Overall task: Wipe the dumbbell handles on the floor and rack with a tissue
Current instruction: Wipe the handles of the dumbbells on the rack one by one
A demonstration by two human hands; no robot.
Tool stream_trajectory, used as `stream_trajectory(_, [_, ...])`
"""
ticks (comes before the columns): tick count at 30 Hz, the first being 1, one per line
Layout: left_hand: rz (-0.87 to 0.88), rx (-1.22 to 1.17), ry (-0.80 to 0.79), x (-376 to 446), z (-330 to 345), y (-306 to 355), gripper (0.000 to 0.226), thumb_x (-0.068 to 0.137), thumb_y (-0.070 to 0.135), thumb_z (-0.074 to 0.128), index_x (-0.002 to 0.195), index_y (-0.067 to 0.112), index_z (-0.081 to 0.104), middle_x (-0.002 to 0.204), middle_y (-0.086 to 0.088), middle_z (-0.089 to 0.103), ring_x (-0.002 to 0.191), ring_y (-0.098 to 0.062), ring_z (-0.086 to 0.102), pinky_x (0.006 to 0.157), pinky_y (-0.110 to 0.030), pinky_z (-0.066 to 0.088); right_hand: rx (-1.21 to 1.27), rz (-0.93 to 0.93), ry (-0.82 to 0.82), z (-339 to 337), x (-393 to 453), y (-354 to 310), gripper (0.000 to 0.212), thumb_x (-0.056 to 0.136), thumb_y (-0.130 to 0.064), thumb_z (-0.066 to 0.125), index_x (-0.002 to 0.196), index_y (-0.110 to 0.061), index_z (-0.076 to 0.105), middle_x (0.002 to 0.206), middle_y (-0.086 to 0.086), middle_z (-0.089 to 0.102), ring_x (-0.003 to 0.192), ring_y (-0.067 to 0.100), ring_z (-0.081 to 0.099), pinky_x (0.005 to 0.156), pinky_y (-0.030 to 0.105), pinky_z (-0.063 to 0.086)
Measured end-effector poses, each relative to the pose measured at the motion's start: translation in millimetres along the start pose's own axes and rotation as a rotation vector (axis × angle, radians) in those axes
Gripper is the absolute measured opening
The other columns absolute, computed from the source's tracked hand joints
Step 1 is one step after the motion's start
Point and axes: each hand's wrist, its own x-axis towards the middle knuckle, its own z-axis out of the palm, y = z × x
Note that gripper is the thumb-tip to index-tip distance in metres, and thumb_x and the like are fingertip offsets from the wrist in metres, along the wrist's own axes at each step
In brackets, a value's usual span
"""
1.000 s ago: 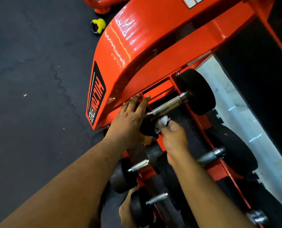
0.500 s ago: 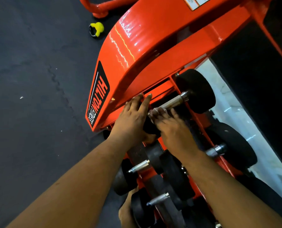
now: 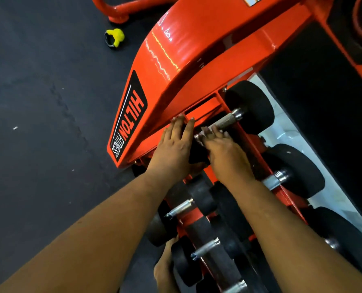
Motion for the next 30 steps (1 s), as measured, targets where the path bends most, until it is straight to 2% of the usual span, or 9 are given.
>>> stream_trajectory(3, [0.025,-0.039,0.015,-23.9,7.8,-11.5,0.121,0.081,0.048,0.079,0.161,0.012,-0.005,0.169,-0.014,-0.006,0.156,-0.026,-0.007,0.127,-0.04,0.005,0.194,0.184,0.261,-8.1,-27.8,-24.4,0.04,0.097,-0.002,0.044,0.131,-0.008,0.065,0.137,0.012,0.062,0.131,0.027,0.056,0.113,0.044,0.041])
stream_trajectory(5, [0.031,-0.061,0.036,-46.9,11.3,-21.7,0.117,0.085,0.05,0.075,0.161,0.016,-0.008,0.169,-0.007,-0.012,0.156,-0.02,-0.01,0.127,-0.036,0.003,0.35,0.278,0.436,-14.7,-49.4,-49.4,0.034,0.099,-0.003,0.05,0.13,-0.006,0.065,0.133,0.011,0.064,0.129,0.024,0.058,0.107,0.04,0.048])
stream_trajectory(8, [-0.011,-0.168,-0.048,-83.1,19.2,-39.1,0.112,0.087,0.054,0.07,0.16,0.02,-0.008,0.167,0.0,-0.017,0.154,-0.013,-0.015,0.126,-0.034,-0.002,0.445,0.223,0.518,-13.0,-72.9,-92.4,0.034,0.098,-0.003,0.05,0.129,0.0,0.064,0.13,0.01,0.066,0.126,0.021,0.06,0.107,0.034,0.048])
stream_trajectory(11, [-0.107,-0.201,-0.118,-124.6,35.9,-69.1,0.11,0.088,0.06,0.065,0.157,0.028,-0.014,0.168,0.0,-0.015,0.153,-0.01,-0.016,0.126,-0.034,-0.002,0.511,0.123,0.385,22.0,-85.9,-127.4,0.035,0.099,-0.008,0.048,0.128,-0.003,0.066,0.13,0.006,0.067,0.127,0.019,0.06,0.108,0.033,0.047])
stream_trajectory(15, [-0.256,-0.15,-0.233,-172.6,71.6,-122.9,0.106,0.089,0.063,0.06,0.161,0.024,-0.008,0.168,0.0,-0.014,0.155,-0.015,-0.012,0.127,-0.041,0.006,0.552,0.205,0.123,99.0,-86.6,-147.3,0.039,0.097,-0.018,0.045,0.126,-0.014,0.07,0.127,-0.001,0.07,0.122,0.013,0.062,0.102,0.039,0.051])
stream_trajectory(18, [-0.336,-0.095,-0.321,-190.1,98.0,-156.7,0.107,0.09,0.064,0.06,0.161,0.024,-0.009,0.169,-0.004,-0.016,0.155,-0.017,-0.013,0.127,-0.041,0.003,0.527,0.239,0.0,154.6,-79.4,-142.5,0.036,0.095,-0.01,0.051,0.125,-0.017,0.071,0.125,-0.001,0.071,0.117,0.014,0.065,0.099,0.039,0.053])
stream_trajectory(24, [-0.391,-0.086,-0.351,-171.1,146.7,-199.1,0.113,0.088,0.061,0.064,0.16,0.02,-0.012,0.168,-0.008,-0.018,0.155,-0.022,-0.014,0.127,-0.04,-0.001,0.232,0.086,-0.127,250.4,-42.0,-115.9,0.043,0.094,-0.018,0.039,0.122,-0.017,0.072,0.125,0.006,0.071,0.12,0.026,0.065,0.096,0.045,0.055])
stream_trajectory(27, [-0.393,-0.1,-0.297,-146.2,169.6,-213.5,0.116,0.086,0.058,0.069,0.16,0.017,-0.011,0.168,-0.01,-0.017,0.155,-0.023,-0.015,0.125,-0.039,-0.003,0.036,-0.067,-0.106,284.4,-11.5,-98.5,0.039,0.09,-0.013,0.045,0.118,-0.012,0.073,0.121,0.01,0.072,0.116,0.03,0.066,0.1,0.048,0.052])
stream_trajectory(30, [-0.395,-0.105,-0.27,-120.4,188.3,-226.1,0.122,0.083,0.057,0.073,0.16,0.013,-0.012,0.167,-0.012,-0.018,0.155,-0.026,-0.017,0.126,-0.041,-0.005,-0.147,-0.174,-0.15,313.1,18.5,-84.5,0.038,0.09,-0.006,0.057,0.126,-0.01,0.068,0.13,0.013,0.067,0.125,0.033,0.06,0.109,0.051,0.043])
